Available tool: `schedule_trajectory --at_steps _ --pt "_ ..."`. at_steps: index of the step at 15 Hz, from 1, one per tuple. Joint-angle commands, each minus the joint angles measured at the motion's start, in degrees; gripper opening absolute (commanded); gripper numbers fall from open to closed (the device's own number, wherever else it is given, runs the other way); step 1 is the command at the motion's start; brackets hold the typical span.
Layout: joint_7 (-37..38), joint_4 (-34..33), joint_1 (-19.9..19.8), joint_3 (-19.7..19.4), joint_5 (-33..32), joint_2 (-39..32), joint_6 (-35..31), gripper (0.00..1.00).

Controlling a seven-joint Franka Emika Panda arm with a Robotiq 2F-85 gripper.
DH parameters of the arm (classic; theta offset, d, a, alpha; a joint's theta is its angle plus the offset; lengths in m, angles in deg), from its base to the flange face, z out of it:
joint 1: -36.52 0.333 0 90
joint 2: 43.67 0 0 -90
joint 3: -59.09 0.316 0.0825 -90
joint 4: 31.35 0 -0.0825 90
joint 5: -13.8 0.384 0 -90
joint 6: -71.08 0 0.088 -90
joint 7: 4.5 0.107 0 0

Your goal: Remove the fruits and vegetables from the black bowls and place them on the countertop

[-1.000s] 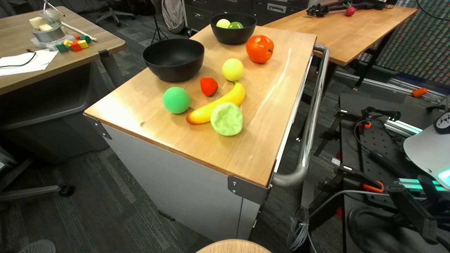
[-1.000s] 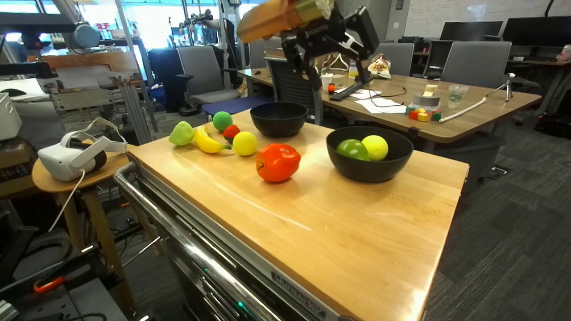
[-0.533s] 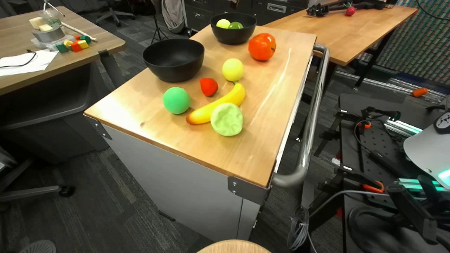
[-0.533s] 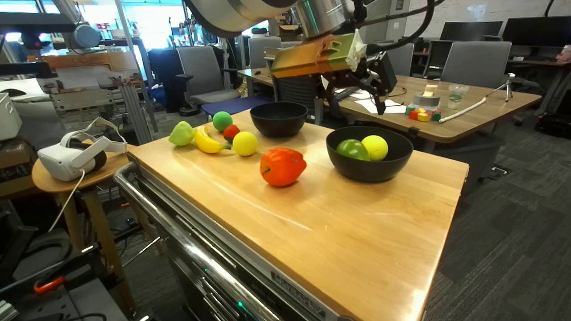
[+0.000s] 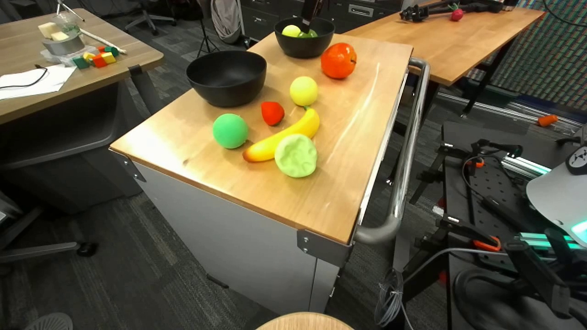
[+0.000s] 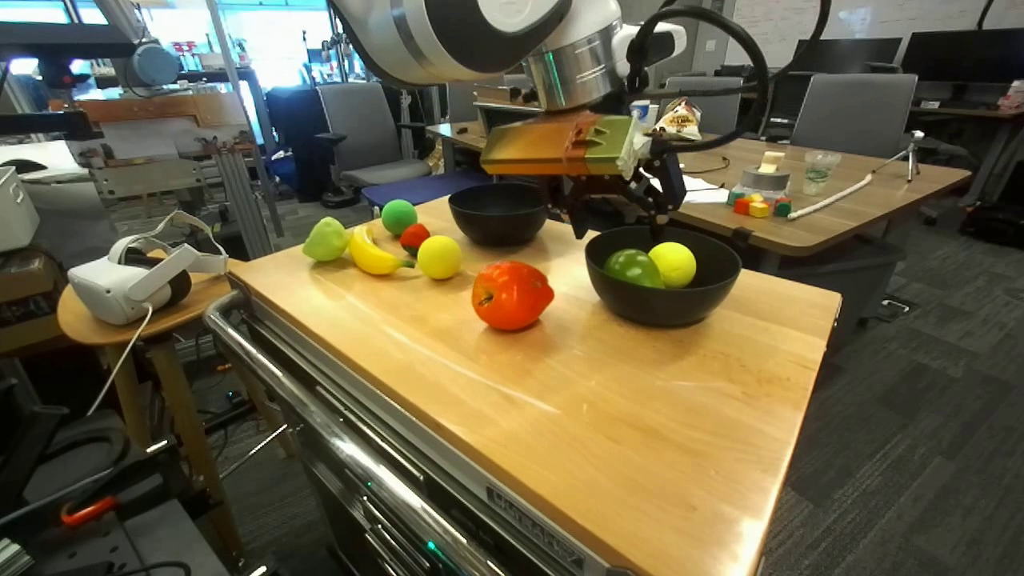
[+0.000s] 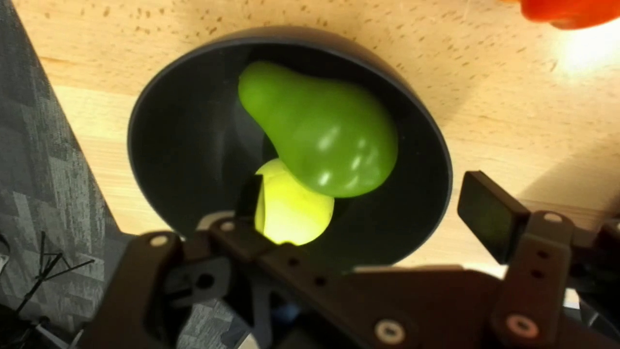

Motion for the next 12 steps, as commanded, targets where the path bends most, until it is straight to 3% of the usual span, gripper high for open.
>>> schedule_trajectory --at_steps 1,12 --pt "-1.27 -2.19 -0.86 0.2 -0.03 -2.54 0.31 1.0" --pt "-1.95 -5.19 -3.34 1.16 3.0 -6.53 4.37 1.0"
